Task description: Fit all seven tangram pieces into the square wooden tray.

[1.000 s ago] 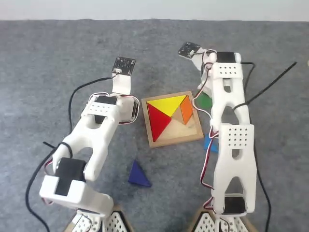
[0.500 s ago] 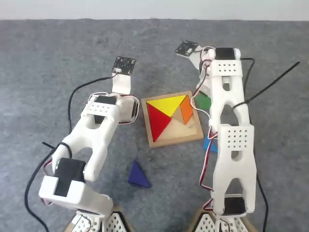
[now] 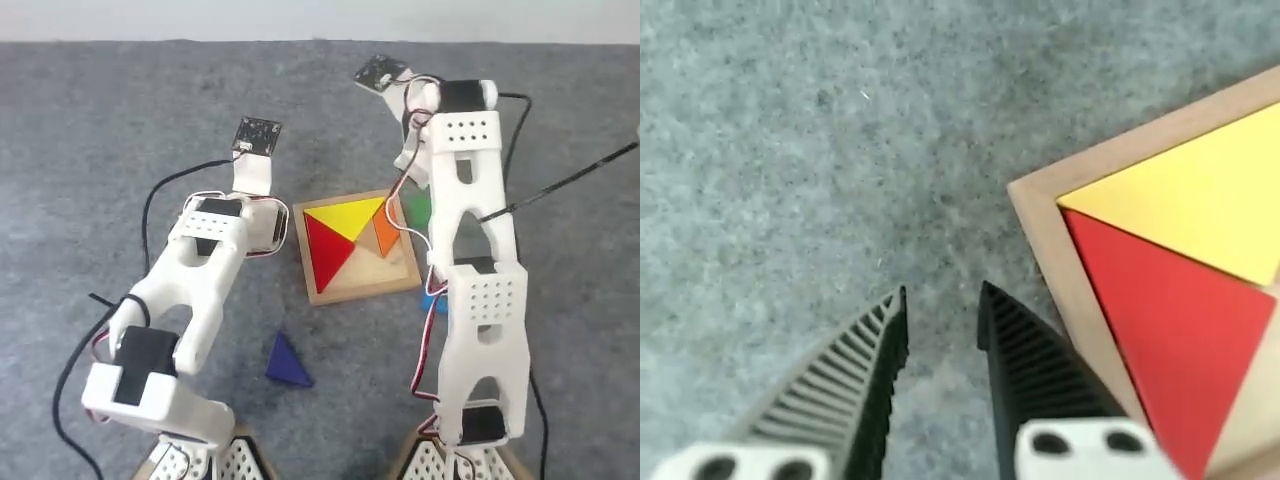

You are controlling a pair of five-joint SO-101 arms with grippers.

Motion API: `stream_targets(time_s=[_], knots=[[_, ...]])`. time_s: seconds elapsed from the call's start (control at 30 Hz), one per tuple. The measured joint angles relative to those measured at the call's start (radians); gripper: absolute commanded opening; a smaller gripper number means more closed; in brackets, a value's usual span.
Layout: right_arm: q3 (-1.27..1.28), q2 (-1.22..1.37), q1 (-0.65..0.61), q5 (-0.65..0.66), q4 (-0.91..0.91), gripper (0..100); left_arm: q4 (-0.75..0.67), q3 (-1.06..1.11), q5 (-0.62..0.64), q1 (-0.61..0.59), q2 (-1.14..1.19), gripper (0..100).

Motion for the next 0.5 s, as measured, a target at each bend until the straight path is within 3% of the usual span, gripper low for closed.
stream_targets(time_s=[0.27, 0.5], knots=[[0.066, -0.186, -0.006, -0.043, 0.011, 48.0, -0.028, 0.006, -0.035, 0.0, 0.0, 11], [0.594, -0.589, -0.012, -0.071, -0.061, 45.5, -0.028, 0.005, -0.037, 0.0, 0.037, 11]])
